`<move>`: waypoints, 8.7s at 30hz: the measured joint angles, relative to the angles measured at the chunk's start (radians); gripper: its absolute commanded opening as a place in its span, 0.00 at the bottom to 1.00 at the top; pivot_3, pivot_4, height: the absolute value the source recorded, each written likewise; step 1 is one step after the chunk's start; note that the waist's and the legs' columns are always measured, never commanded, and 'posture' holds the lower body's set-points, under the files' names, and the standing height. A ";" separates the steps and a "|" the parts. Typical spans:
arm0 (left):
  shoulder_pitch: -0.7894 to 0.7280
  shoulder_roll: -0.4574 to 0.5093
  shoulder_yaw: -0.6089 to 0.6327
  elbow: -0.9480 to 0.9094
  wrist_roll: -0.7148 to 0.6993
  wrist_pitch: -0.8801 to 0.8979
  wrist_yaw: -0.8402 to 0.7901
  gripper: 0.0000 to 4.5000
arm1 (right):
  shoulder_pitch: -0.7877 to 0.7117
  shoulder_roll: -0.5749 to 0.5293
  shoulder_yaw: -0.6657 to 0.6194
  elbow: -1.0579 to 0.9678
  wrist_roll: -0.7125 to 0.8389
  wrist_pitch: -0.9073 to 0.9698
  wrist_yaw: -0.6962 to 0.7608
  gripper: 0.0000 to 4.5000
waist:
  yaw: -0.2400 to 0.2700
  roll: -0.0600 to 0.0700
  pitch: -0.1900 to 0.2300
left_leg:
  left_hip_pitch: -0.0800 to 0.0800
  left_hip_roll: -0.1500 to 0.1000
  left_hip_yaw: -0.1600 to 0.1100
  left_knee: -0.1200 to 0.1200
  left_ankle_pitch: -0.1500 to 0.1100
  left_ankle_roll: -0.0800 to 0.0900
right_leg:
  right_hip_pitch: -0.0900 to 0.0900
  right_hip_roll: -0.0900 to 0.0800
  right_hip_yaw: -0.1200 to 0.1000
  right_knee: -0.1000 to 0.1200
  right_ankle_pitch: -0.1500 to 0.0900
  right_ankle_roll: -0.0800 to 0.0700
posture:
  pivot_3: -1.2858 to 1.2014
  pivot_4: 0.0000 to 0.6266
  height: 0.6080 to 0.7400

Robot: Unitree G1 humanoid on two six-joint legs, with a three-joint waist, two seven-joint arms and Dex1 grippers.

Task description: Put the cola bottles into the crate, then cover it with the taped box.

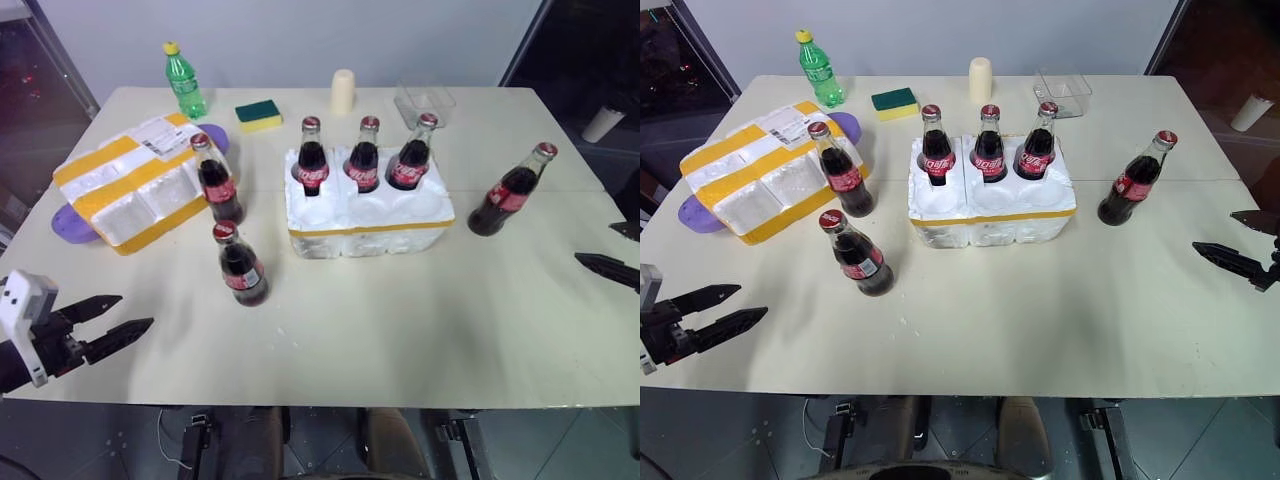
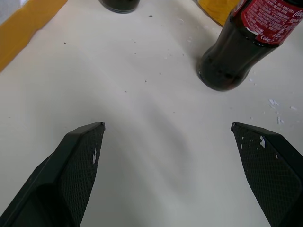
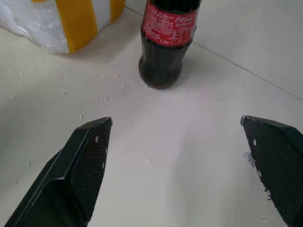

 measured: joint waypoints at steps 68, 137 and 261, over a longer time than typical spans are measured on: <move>-0.884 -0.054 -0.644 0.146 -0.095 0.125 -0.212 0.63 | 0.046 0.013 -0.100 -0.939 0.757 0.737 -0.221 1.00 | 0.025 -0.003 0.001 | -0.008 0.000 -0.005 0.014 0.000 0.002 | 0.001 0.002 -0.003 0.005 0.001 0.002 | 0.52 0.24 0.99; -0.787 -0.452 -0.469 -0.010 0.441 0.084 0.699 0.99 | -0.050 0.157 0.112 -0.894 0.648 0.583 -0.397 1.00 | 0.021 -0.003 0.000 | -0.007 -0.003 -0.010 0.023 0.000 0.003 | 0.003 0.003 -0.003 0.016 0.003 0.007 | 0.52 0.24 0.99; -1.169 -0.192 -0.771 0.053 0.033 0.179 -0.125 0.99 | -0.240 0.393 0.126 -0.262 0.128 0.311 -0.750 1.00 | 0.000 -0.001 0.001 | -0.005 -0.003 -0.009 0.014 0.001 0.003 | 0.000 0.003 -0.002 0.017 0.004 0.009 | 0.52 0.24 0.99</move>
